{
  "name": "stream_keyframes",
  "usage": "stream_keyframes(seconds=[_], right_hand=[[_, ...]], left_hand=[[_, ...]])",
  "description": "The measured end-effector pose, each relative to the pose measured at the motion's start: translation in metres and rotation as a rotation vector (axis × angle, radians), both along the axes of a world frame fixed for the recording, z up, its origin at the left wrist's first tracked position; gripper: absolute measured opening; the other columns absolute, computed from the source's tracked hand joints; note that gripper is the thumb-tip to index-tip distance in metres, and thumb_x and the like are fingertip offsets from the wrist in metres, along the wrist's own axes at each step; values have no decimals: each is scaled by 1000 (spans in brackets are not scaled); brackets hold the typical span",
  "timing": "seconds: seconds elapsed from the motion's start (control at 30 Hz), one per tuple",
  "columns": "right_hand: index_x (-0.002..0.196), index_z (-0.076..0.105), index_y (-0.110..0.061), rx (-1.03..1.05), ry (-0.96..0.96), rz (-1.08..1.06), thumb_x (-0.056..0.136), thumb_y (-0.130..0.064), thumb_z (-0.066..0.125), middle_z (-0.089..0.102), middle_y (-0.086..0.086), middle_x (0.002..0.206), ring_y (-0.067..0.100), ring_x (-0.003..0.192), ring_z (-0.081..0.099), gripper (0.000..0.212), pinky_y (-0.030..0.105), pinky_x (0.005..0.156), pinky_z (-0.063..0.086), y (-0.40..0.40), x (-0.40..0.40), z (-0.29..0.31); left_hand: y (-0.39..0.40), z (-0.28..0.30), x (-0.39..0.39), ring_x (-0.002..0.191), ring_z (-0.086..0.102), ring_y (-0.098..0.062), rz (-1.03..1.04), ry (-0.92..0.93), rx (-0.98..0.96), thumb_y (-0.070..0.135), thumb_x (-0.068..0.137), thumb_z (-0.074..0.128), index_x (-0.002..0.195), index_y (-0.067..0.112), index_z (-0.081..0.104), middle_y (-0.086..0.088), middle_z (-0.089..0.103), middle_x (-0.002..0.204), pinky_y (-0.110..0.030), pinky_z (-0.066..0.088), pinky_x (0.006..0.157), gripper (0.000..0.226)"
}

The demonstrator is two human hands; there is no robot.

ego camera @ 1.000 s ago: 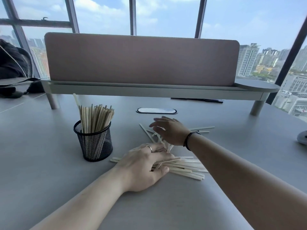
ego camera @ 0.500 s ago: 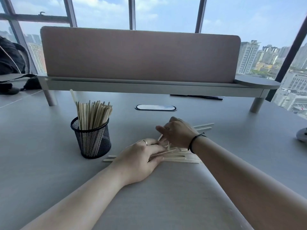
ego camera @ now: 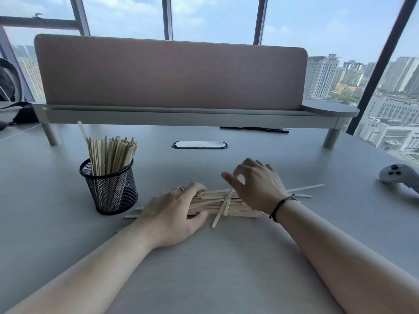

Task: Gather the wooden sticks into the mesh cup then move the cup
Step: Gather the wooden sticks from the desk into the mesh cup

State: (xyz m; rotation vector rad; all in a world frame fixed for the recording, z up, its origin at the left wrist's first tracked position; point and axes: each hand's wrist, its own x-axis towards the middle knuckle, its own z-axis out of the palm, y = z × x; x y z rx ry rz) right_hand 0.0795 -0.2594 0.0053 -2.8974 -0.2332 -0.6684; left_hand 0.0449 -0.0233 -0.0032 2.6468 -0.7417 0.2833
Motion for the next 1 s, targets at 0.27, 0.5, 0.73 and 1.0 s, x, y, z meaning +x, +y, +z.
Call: stream_keyframes(seconds=[0.27, 0.5, 0.73, 1.0], right_hand=[[126, 57, -39, 72, 318, -11, 93, -69, 28, 53, -11, 141, 14, 134, 45, 53, 38, 109, 31, -28, -12, -12], [132, 55, -32, 352, 308, 61, 93, -67, 37, 66, 0, 129, 22, 120, 58, 56, 33, 92, 45, 14, -36, -5], [138, 51, -20, 205, 265, -369, 94, -68, 26, 52, 7, 146, 25, 137, 42, 70, 45, 115, 26, -76, -38, -5], [119, 56, -10, 261, 364, -285, 91, -72, 23, 56, 23, 132, 34, 126, 48, 76, 42, 99, 38, -21, -41, -6]], left_hand=[[0, 5, -5, 130, 47, -15, 6, 46, 114, 93, 71, 33, 146, 38, 31, 7, 54, 141, -36, 40, 104, 94], [-4, 6, -12, 134, 44, -11, 19, -8, 95, 71, 82, 52, 148, 35, 37, 10, 52, 145, -32, 37, 106, 76], [1, 3, -15, 131, 47, -11, 41, 10, 63, 53, 88, 51, 141, 38, 42, 15, 54, 142, -33, 40, 102, 56], [5, 4, -16, 146, 27, -14, 50, 100, 169, 94, 68, 36, 153, 40, 15, 15, 27, 161, -40, 26, 116, 103]])
